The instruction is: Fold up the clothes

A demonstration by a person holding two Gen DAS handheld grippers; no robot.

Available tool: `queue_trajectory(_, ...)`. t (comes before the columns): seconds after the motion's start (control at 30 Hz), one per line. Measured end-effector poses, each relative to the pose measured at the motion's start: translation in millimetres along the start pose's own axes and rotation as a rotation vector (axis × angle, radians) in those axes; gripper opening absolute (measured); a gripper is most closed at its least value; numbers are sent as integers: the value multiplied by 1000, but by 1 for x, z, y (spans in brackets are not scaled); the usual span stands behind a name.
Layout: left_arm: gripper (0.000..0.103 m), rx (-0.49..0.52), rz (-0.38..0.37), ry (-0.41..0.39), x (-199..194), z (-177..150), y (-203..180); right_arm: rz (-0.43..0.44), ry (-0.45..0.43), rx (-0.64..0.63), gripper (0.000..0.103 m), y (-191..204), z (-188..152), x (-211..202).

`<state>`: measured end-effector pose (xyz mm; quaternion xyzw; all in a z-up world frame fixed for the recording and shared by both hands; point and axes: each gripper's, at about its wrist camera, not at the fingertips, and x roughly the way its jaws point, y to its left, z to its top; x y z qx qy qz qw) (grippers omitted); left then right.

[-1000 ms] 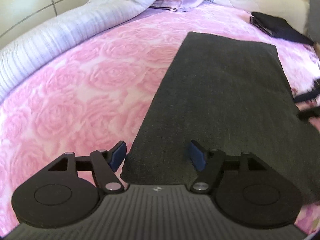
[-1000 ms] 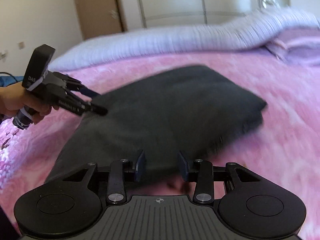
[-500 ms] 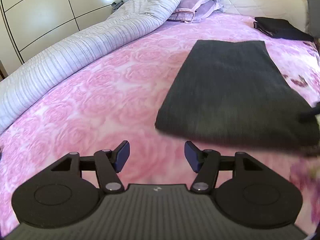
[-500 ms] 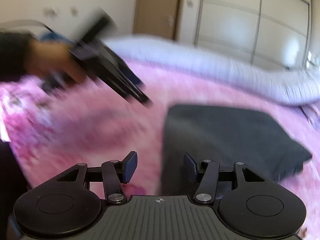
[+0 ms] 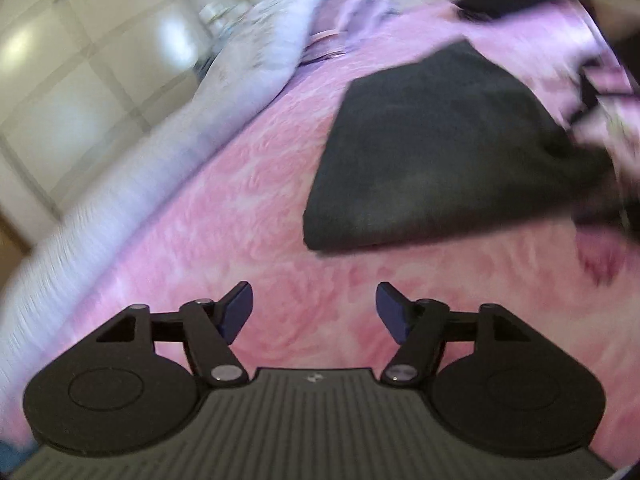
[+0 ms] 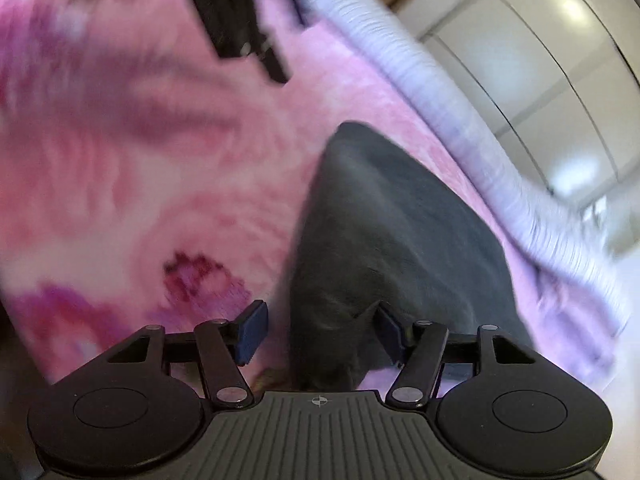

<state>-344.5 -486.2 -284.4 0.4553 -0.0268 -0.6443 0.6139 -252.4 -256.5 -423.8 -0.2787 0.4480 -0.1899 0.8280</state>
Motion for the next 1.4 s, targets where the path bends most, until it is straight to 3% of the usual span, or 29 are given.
queue_trajectory(0.07,67,122,24,-19,1,2,-14,-31,3,-59,61,1,-1,6)
queue_trajectory(0.13,69,242,28,-30,8,4,-28,-50,6,-96,40,-2,-3,10)
queue_trajectory(0.23,70,409,35,-62,22,9,-48,-10,-17,-52,31,-15,-15,2)
queue_trajectory(0.43,72,737,45,-119,60,11,-78,17,-55,87,23,-32,-45,-16)
queue_trajectory(0.5,66,767,46,-131,65,14,-80,25,-60,115,23,-38,-56,-23)
queue_trajectory(0.57,36,754,29,-123,60,18,-88,22,-65,137,23,-47,-67,-34)
queue_trajectory(0.67,29,735,3,-110,52,25,-98,32,-61,169,23,-63,-87,-48)
queue_trajectory(0.8,26,710,-31,-93,42,33,-113,62,-31,267,24,-85,-121,-62)
queue_trajectory(0.93,25,676,-65,-75,33,41,-124,119,-25,555,32,-102,-157,-83)
queue_trajectory(1.0,25,637,-81,-61,35,43,-118,207,-58,790,38,-110,-171,-93)
queue_trajectory(1.13,25,618,-108,-28,31,54,-116,390,-145,1229,67,-121,-195,-89)
queue_trajectory(1.2,24,615,-115,-14,27,58,-118,473,-187,1416,69,-124,-205,-80)
queue_trajectory(1.33,20,637,-103,10,22,64,-123,557,-192,1660,68,-130,-218,-47)
queue_trajectory(1.37,18,646,-98,15,19,64,-126,562,-191,1706,62,-132,-221,-41)
queue_trajectory(1.4,17,658,-93,18,15,63,-129,550,-198,1741,33,-137,-225,-39)
